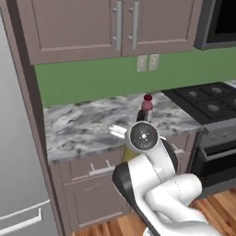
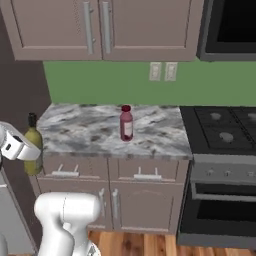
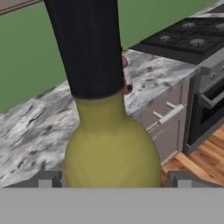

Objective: There is a wine glass and glass cup on the dining counter. Place the wine bottle next to the wine glass and the juice bottle next to the glass cup.

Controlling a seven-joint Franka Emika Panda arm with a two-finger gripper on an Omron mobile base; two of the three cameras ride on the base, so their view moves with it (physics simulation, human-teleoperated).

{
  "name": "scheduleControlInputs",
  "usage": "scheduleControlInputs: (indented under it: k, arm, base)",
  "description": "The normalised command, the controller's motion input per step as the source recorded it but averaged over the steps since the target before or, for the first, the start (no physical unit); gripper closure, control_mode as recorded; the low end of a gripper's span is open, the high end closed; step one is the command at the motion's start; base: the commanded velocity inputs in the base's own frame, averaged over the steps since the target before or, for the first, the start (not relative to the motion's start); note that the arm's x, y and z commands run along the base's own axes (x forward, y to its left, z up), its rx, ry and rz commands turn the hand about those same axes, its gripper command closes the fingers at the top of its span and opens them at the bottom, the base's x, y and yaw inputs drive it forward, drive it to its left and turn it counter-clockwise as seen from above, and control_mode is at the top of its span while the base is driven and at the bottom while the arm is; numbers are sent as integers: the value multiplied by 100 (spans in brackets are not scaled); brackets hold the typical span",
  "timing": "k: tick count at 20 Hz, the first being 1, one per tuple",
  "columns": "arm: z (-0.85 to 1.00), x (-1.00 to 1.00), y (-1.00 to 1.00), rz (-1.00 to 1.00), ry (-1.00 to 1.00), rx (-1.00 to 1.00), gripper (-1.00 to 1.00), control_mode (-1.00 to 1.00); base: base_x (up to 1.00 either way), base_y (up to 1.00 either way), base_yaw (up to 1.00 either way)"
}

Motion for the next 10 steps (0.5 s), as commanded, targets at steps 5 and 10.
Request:
scheduleControlInputs:
  k: [5, 10]
  arm:
    - [0, 0, 0, 0, 0, 0, 100, 100]
    - [0, 0, 0, 0, 0, 0, 100, 100]
  base:
    - [-13, 9, -82]
    - [-9, 6, -86]
